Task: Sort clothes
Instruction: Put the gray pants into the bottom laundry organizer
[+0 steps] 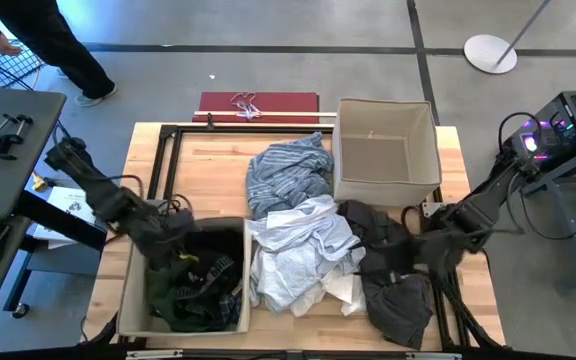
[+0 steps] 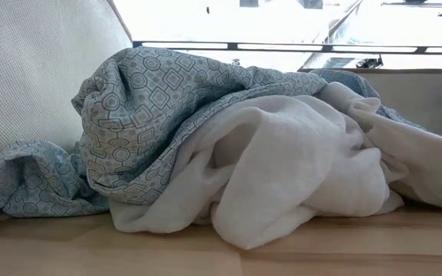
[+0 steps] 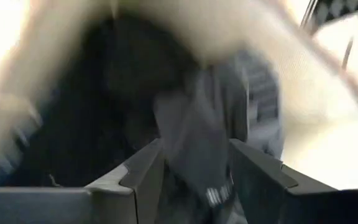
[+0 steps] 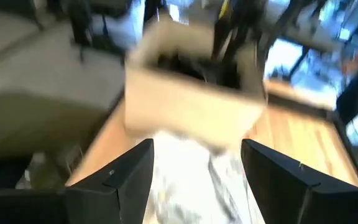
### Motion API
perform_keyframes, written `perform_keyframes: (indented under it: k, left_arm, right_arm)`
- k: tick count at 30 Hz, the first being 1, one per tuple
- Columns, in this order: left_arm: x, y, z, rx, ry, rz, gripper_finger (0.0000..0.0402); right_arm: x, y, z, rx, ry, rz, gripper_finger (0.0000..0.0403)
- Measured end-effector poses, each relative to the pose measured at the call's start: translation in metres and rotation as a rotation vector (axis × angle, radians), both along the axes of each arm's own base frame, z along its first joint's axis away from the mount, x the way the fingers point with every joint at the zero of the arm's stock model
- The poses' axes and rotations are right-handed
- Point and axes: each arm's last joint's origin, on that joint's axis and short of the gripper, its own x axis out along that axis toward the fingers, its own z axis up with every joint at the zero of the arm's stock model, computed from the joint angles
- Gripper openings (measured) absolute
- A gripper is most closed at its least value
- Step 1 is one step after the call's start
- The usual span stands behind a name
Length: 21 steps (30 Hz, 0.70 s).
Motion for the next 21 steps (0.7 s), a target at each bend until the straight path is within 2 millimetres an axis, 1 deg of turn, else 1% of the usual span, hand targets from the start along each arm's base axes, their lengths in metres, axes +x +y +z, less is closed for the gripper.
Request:
perform_keyframes:
  k: [2,4,7,10,13,15,17,19,21]
  left_arm:
    - [-0.004,0.001,0.004,0.093,-0.113,0.028,0.0172]
    - [-0.003,-0.001,0.007,0.202,-0.214,0.055,0.0172]
    - [0.006,-0.011,0.006,0.362,-0.341,0.103,0.0172]
    - [0.021,-0.026,0.001,0.499,-0.418,0.117,0.0172]
    - [0.038,-0.041,-0.009,0.622,-0.467,0.147,0.0172]
    - [0.05,-0.049,-0.018,0.684,-0.485,0.174,0.0172]
    - [0.062,-0.057,-0.028,0.709,-0.484,0.191,0.0172]
    - [0.073,-0.064,-0.039,0.723,-0.471,0.197,0.0172]
    - [0.083,-0.071,-0.05,0.73,-0.471,0.206,0.0172]
  right_arm:
    - [0.007,0.002,-0.014,-0.023,0.09,-0.023,0.0232]
    - [0.012,0.003,-0.029,-0.016,0.202,-0.051,0.0232]
    - [0.014,0.003,-0.054,0.075,0.445,-0.125,0.0232]
    - [0.006,0.0,-0.077,0.176,0.736,-0.329,0.0232]
    - [-0.005,-0.005,-0.092,0.235,0.947,-0.628,0.0232]
    - [-0.009,-0.005,-0.1,0.291,1.003,-0.787,0.0232]
    - [-0.011,-0.003,-0.115,0.377,1.046,-0.876,0.0232]
    - [-0.011,-0.001,-0.136,0.455,1.104,-0.876,0.0232]
    - [-0.012,0.001,-0.16,0.501,1.151,-0.832,0.0232]
